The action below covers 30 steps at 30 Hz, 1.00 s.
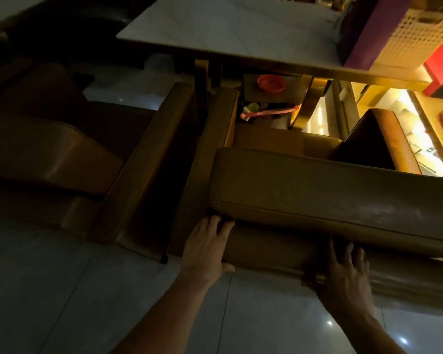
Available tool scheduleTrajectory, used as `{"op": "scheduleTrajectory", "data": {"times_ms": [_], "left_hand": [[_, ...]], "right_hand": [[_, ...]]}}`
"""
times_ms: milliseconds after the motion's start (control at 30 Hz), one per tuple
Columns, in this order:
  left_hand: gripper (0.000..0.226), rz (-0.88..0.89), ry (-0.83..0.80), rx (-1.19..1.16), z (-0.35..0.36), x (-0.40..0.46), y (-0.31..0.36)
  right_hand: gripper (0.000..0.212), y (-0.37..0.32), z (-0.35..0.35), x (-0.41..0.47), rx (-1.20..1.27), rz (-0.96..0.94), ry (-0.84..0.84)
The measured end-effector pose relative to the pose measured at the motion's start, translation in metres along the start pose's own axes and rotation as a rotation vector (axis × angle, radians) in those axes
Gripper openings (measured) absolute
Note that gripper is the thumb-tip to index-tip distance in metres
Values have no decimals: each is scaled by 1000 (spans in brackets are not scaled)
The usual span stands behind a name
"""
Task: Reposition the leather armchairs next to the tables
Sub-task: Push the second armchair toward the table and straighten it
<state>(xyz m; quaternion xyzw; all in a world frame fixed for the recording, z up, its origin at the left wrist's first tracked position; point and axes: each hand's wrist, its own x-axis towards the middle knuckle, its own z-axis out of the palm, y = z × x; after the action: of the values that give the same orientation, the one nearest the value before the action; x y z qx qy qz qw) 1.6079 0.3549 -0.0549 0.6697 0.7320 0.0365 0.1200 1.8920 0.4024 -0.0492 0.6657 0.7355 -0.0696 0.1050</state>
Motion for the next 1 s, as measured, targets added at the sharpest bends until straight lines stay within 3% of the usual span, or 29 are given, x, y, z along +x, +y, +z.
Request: {"op": "scheduleTrajectory", "data": {"times_ms": [633, 1000], "left_hand": [[95, 57, -25, -20, -2, 0, -25], [105, -14, -52, -112, -7, -15, -80]], "right_hand": [[113, -18, 11, -7, -58, 15, 32], [121, -68, 17, -33, -15, -6, 41]]}}
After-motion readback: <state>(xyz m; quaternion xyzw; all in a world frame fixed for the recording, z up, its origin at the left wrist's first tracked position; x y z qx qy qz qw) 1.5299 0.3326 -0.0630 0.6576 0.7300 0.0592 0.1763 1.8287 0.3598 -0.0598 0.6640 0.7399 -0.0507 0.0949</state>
